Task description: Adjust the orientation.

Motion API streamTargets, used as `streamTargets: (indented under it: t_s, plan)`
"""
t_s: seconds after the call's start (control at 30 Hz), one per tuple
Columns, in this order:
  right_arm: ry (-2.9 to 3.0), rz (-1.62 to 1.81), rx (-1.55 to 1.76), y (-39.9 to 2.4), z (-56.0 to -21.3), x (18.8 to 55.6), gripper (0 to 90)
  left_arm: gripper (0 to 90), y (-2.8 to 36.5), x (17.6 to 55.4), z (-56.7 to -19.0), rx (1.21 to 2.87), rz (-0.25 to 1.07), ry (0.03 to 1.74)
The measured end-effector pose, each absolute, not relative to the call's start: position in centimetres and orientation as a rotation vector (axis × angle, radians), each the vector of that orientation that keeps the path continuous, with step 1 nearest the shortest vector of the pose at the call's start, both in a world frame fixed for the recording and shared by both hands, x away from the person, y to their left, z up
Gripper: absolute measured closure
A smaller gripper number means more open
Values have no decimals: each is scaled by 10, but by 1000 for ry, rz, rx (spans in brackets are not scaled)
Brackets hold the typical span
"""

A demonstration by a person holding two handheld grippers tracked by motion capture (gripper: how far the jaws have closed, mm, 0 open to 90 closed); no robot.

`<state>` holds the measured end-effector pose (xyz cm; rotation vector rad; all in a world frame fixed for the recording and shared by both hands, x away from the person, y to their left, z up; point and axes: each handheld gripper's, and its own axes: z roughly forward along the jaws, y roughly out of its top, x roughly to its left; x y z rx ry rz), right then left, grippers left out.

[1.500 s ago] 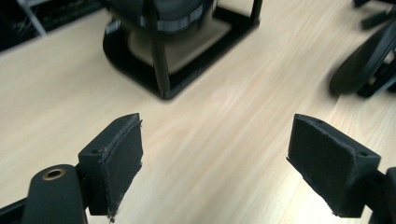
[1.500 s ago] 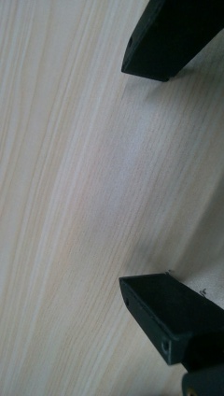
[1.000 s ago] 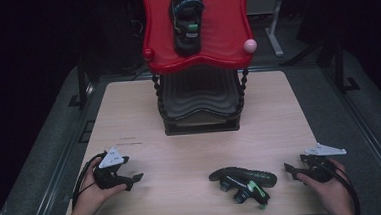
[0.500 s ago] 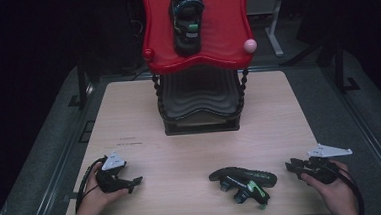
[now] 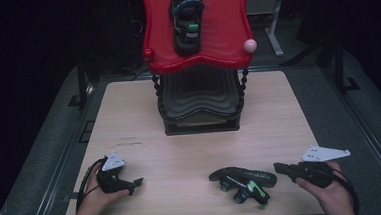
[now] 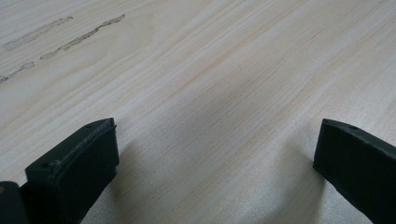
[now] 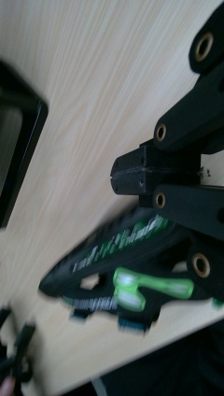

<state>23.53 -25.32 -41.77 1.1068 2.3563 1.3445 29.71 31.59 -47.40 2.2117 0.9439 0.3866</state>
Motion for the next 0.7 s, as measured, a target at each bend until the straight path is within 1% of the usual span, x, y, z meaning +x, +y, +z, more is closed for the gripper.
streamTargets:
  t_s: [0.17, 0.37, 0.7]
  plan:
    - [2407, 1415, 1029, -233, -414, 232, 900, 0, 316, 297, -474, 2212, 387, 944]
    - [2460, 1421, 971, -217, -415, 229, 900, 0, 316, 297, -474, 2212, 387, 944]
    - [2459, 1399, 981, -215, -418, 237, 900, 0, 316, 297, -474, 2211, 387, 946]
